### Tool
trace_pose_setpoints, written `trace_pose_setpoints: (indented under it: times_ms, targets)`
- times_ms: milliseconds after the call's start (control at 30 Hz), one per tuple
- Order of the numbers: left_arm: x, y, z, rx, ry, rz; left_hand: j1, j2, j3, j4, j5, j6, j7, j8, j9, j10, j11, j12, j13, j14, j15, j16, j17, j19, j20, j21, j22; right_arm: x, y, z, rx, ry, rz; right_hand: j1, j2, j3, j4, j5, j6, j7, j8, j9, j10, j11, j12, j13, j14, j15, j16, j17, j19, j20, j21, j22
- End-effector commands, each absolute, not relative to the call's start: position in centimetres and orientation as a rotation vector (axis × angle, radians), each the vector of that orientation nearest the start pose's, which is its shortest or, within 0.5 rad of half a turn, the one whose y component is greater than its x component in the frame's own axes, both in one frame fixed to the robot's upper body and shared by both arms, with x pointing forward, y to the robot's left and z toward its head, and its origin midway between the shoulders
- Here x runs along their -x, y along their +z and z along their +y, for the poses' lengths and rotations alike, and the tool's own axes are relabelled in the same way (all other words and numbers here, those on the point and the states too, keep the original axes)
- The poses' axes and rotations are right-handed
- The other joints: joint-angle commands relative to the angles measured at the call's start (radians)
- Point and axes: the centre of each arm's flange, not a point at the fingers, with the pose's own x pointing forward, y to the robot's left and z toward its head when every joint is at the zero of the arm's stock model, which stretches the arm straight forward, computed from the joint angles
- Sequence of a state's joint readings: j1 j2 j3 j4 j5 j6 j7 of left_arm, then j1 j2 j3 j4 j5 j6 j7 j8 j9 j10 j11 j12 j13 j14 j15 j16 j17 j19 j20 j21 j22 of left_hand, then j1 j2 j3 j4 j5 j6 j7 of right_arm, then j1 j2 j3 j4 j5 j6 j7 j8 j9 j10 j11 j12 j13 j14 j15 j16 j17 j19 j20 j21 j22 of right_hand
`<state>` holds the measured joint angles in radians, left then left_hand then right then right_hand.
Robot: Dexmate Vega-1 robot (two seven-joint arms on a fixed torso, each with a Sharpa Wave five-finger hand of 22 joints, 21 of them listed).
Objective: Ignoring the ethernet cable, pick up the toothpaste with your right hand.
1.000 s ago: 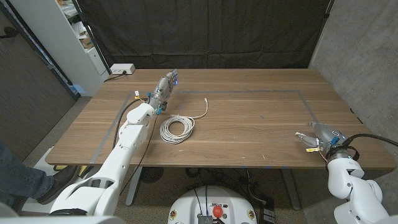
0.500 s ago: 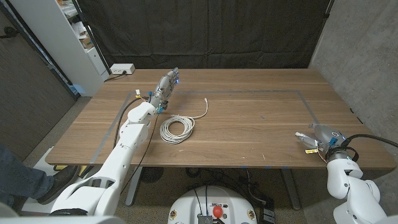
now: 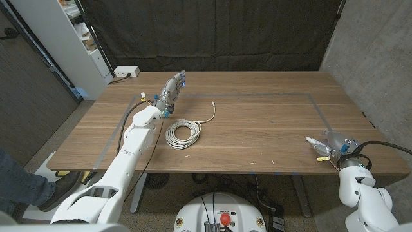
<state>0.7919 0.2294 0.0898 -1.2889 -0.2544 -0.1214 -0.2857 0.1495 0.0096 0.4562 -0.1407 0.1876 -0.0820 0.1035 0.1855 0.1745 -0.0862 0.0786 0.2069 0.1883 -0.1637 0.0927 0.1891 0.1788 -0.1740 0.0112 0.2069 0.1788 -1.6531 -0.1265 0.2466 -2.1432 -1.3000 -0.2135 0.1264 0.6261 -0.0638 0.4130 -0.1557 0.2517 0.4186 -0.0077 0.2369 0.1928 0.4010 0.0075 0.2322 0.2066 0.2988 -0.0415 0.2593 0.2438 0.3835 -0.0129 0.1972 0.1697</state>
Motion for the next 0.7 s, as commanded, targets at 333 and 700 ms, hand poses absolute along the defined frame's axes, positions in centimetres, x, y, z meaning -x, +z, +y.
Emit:
trace_pose_setpoints:
  times_ms: [333, 700]
  targets:
    - [-65.9, 1.6, 25.1, -0.098, -0.294, -0.599, 0.013, 0.000, -0.003, 0.002, -0.005, 0.008, 0.007, 0.005, 0.005, 0.004, -0.001, 0.007, 0.004, 0.002, 0.009, 0.002, 0.005, -0.044, 0.012, -0.003, 0.004, -45.1, -16.2, -39.4, 1.345, -0.536, -0.031, 0.011, 0.001, 0.011, 0.004, 0.006, 0.016, -0.004, 0.001, 0.003, 0.017, -0.003, 0.003, 0.006, 0.022, -0.001, 0.010, 0.005, 0.015, -0.006, 0.005, 0.004]
    - [-65.5, 1.6, 25.0, -0.120, -0.303, -0.595, 0.015, 0.002, -0.003, 0.002, -0.006, 0.008, 0.007, 0.005, 0.005, 0.004, -0.001, 0.007, 0.004, -0.002, 0.009, 0.001, 0.005, -0.046, 0.014, -0.003, 0.004, -45.7, -16.7, -40.1, 1.321, -0.540, -0.018, 0.011, 0.003, 0.013, 0.008, 0.007, 0.036, -0.012, 0.005, 0.004, 0.039, -0.010, 0.008, 0.006, 0.034, -0.003, 0.014, 0.007, 0.024, -0.005, 0.007, 0.004]
